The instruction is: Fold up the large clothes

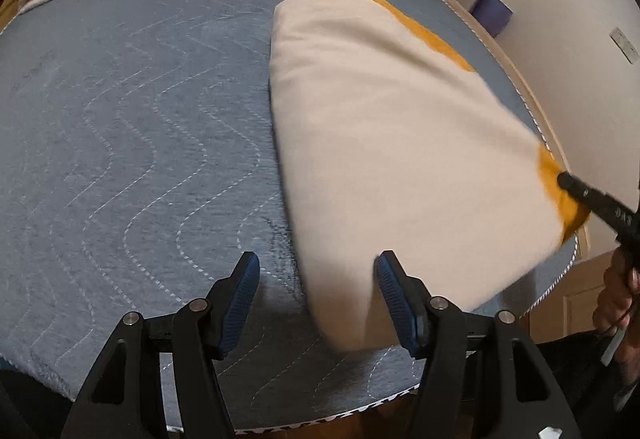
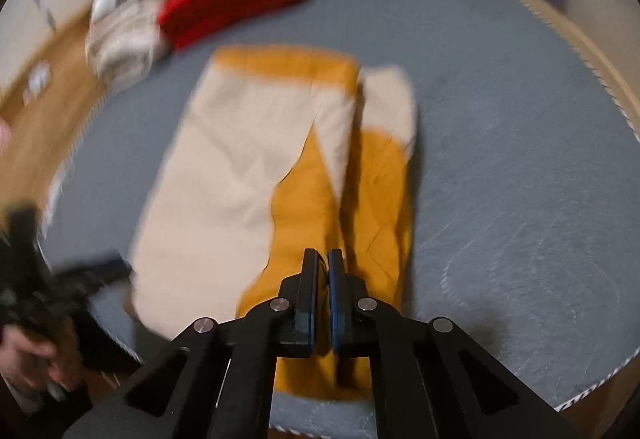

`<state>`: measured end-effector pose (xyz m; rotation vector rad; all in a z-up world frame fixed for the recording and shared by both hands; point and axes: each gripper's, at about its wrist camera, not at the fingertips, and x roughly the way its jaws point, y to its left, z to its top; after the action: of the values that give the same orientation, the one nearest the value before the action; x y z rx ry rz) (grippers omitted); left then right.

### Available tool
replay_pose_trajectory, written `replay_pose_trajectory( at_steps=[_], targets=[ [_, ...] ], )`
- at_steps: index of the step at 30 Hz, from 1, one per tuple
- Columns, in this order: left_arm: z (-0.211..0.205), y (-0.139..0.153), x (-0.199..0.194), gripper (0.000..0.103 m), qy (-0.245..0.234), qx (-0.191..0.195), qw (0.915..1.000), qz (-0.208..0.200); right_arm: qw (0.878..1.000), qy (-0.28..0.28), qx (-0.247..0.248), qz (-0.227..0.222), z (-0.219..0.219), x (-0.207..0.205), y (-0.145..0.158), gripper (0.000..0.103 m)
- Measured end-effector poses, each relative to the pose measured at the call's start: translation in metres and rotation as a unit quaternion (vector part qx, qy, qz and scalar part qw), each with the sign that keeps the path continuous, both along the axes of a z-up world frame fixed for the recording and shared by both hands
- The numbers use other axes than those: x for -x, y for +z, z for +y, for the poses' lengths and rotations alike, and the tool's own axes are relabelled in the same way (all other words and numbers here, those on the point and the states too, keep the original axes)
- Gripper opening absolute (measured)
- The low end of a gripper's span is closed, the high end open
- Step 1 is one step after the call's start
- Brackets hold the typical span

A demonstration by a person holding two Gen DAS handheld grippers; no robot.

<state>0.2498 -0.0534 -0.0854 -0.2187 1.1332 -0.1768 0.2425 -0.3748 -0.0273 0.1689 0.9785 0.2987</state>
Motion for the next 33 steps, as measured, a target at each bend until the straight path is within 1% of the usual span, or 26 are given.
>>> replay_pose_trajectory(
  at_steps=[1, 2, 3, 4, 5, 6, 7, 8, 9, 10, 11, 12, 13, 14, 15, 16, 18, 21, 23, 26, 27, 29, 30, 31, 32, 33],
  targets=[
    [-0.004, -0.004, -0.003, 0.067, -0.012, -0.013, 0.9998, 0.005, 1.0, -0.025, 0.006, -0.016, -0.01, 0.005, 0.005, 0.005],
    [-0.01, -0.012, -0.006, 0.067, -0.026, -0.022, 0.9993, 0.015, 0.998, -0.052, 0.043, -0.019, -0.018, 0.007, 0.004, 0.005],
    [-0.015, -0.023, -0.011, 0.068, -0.035, -0.034, 0.9982, 0.036, 0.996, -0.061, 0.071, -0.004, -0.021, 0.007, -0.005, 0.005],
    [-0.015, -0.027, -0.014, 0.069, -0.033, -0.032, 0.9979, 0.045, 0.994, -0.055, 0.081, 0.037, -0.024, 0.003, -0.024, 0.005],
    [-0.015, -0.027, -0.016, 0.068, -0.028, -0.021, 0.9981, 0.051, 0.993, -0.049, 0.082, 0.064, -0.026, 0.0, -0.037, 0.005],
    [-0.015, -0.023, -0.018, 0.067, -0.026, -0.019, 0.9981, 0.053, 0.991, -0.043, 0.08, 0.095, -0.028, -0.003, -0.053, 0.005],
    [-0.018, -0.016, -0.017, 0.062, -0.029, -0.023, 0.9982, 0.047, 0.99, -0.04, 0.084, 0.107, -0.029, -0.005, -0.062, 0.005],
    [-0.021, -0.009, -0.016, 0.062, -0.034, -0.028, 0.9984, 0.036, 0.99, -0.037, 0.087, 0.108, -0.03, -0.008, -0.064, 0.005],
    [-0.027, 0.0, -0.012, 0.062, -0.045, -0.027, 0.9984, 0.019, 0.99, -0.034, 0.089, 0.107, -0.031, -0.009, -0.066, 0.005],
    [-0.031, 0.006, -0.006, 0.062, -0.055, -0.021, 0.9982, 0.011, 0.989, -0.035, 0.088, 0.111, -0.032, -0.01, -0.068, 0.005],
    [-0.037, 0.008, -0.003, 0.062, -0.072, -0.008, 0.9974, 0.003, 0.989, -0.036, 0.089, 0.114, -0.033, -0.01, -0.069, 0.005],
    [-0.043, 0.005, -0.004, 0.062, -0.087, -0.007, 0.9961, -0.001, 0.988, -0.038, 0.091, 0.115, -0.032, -0.012, -0.068, 0.005],
    [-0.051, -0.007, -0.003, 0.063, -0.103, -0.033, 0.9942, 0.006, 0.988, -0.039, 0.094, 0.115, -0.032, -0.013, -0.067, 0.005],
    [-0.055, -0.024, -0.003, 0.065, -0.113, -0.054, 0.9918, 0.024, 0.988, -0.038, 0.1, 0.114, -0.028, -0.017, -0.067, 0.005],
    [-0.055, -0.04, -0.003, 0.065, -0.116, -0.055, 0.991, 0.038, 0.987, -0.037, 0.109, 0.115, -0.025, -0.02, -0.068, 0.005],
    [-0.053, -0.046, -0.005, 0.066, -0.11, -0.043, 0.9921, 0.045, 0.985, -0.037, 0.118, 0.118, -0.022, -0.023, -0.071, 0.005],
    [-0.05, -0.047, -0.007, 0.065, -0.099, -0.024, 0.9934, 0.053, 0.982, -0.031, 0.13, 0.135, -0.018, -0.022, -0.077, 0.005],
    [-0.059, -0.041, -0.004, 0.065, -0.115, -0.047, 0.9914, 0.041, 0.976, -0.015, 0.157, 0.152, -0.01, -0.02, -0.088, 0.005],
    [-0.062, -0.039, -0.004, 0.065, -0.119, -0.046, 0.9908, 0.045, 0.976, -0.012, 0.154, 0.155, -0.011, -0.019, -0.088, 0.005],
    [-0.056, -0.03, -0.01, 0.064, -0.11, -0.018, 0.992, 0.059, 0.979, -0.019, 0.134, 0.153, -0.019, -0.018, -0.081, 0.008],
    [-0.052, -0.023, -0.013, 0.064, -0.105, -0.01, 0.993, 0.053, 0.981, -0.029, 0.121, 0.149, -0.023, -0.016, -0.076, 0.015],
    [-0.045, -0.01, -0.022, 0.062, -0.084, 0.006, 0.996, 0.029, 0.986, -0.045, 0.085, 0.135, -0.032, -0.013, -0.064, 0.017],
    [-0.041, -0.004, -0.026, 0.06, -0.073, 0.012, 0.9971, 0.019, 0.99, -0.038, 0.054, 0.127, -0.036, -0.012, -0.06, 0.018],
    [-0.038, 0.005, -0.036, 0.059, -0.057, 0.016, 0.9983, 0.005, 0.991, -0.021, 0.038, 0.128, -0.036, -0.012, -0.06, 0.018],
    [-0.036, 0.013, -0.048, 0.059, -0.046, 0.016, 0.9988, -0.007, 0.99, -0.013, 0.047, 0.133, -0.037, -0.011, -0.064, 0.018],
    [-0.036, 0.021, -0.06, 0.059, -0.038, 0.016, 0.9989, -0.021, 0.986, -0.004, 0.071, 0.148, -0.035, -0.011, -0.075, 0.016]
  ],
)
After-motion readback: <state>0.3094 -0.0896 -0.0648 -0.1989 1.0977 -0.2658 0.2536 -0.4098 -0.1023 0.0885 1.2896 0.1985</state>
